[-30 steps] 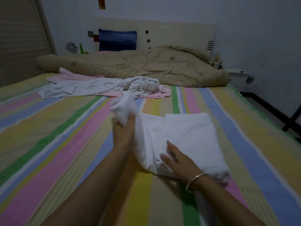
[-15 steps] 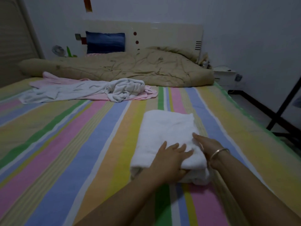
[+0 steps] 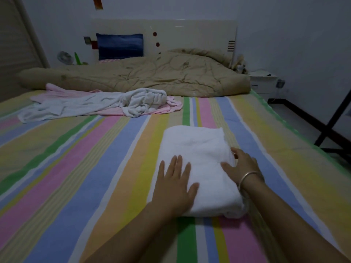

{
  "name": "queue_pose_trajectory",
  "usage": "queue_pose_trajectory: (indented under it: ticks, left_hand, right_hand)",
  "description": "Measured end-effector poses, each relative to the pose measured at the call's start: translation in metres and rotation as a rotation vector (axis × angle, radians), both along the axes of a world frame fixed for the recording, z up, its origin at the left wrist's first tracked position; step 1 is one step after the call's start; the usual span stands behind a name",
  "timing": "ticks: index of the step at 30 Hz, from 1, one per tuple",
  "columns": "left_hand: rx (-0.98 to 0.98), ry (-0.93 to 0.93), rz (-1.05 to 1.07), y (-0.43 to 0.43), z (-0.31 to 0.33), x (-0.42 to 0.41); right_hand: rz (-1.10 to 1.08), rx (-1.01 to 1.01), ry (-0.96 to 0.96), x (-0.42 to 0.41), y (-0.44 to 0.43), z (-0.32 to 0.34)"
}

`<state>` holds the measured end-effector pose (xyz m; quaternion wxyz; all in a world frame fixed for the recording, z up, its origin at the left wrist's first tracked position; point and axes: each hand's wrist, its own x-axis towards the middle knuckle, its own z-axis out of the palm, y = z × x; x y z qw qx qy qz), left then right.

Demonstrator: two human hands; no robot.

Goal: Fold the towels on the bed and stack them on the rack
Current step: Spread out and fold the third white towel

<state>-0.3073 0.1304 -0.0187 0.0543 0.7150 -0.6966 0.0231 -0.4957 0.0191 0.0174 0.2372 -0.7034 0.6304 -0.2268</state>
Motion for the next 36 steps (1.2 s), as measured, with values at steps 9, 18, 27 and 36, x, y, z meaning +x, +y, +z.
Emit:
queue_pose_trajectory:
  ticks: [9,18,27,36]
  left_hand:
    - [-0.215,0.483,0.029,-0.001,0.005,0.012]
    - [0.083,1.306,0.573,0.036,0.028,0.062]
    - [-0.469,1.063,0.705,0.068,0.071,0.15]
    - [-0.17,1.182,0.881,0.138,0.013,0.111]
  right_hand:
    - [-0.07,0.65,-0.564,-0.009,-0.002,-0.002]
    - [0.012,0.667,-0.741,0.017,0.022,0.015]
    - [0.257,1.011,-0.588,0.08,0.145,0.02]
    - [0.073,-0.28,0.178,0.078,0.1,0.04]
